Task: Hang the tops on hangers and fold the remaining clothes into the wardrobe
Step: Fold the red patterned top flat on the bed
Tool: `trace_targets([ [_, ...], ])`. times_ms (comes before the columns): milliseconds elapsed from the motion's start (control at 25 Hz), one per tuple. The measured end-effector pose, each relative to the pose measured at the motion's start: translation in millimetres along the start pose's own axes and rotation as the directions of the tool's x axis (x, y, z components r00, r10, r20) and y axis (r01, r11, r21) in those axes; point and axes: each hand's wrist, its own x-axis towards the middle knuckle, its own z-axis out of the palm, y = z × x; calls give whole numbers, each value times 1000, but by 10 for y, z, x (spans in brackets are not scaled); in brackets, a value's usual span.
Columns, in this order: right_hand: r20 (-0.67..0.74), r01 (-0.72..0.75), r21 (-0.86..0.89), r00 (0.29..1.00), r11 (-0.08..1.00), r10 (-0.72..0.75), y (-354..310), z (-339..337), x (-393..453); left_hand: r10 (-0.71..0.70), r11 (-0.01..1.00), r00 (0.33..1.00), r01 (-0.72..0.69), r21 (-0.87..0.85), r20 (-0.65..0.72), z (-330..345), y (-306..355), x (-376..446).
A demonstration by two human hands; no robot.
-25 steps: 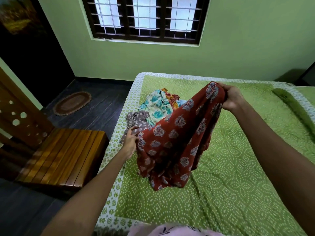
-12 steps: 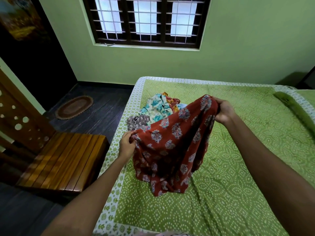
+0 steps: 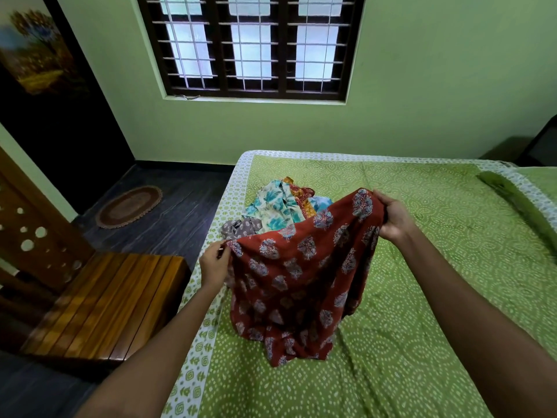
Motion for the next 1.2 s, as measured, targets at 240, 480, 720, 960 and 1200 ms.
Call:
trace_targets([
  [240,90,-92,-177,990,980,109,119,-141,-31,-234,896,971,239,-374,59,135,347,75],
  [480,-78,-194,-392,981,899,177,335,-497,89,-48,965,989,82,-251,137,55,544,281],
  [720,155,-260,-150,947,954,283,613,-814,-25,-21,895,972,124,-429,236,-127,969,557],
  [960,180,-180,47,969,983,169,707,-759,-109,-19,939,997,-7,-345,-74,-117,1081,581],
  [1200,111,-166,102,982,981,155,680,-910,-135,64,956,989,-99,-275,-133,-377,1053,659],
])
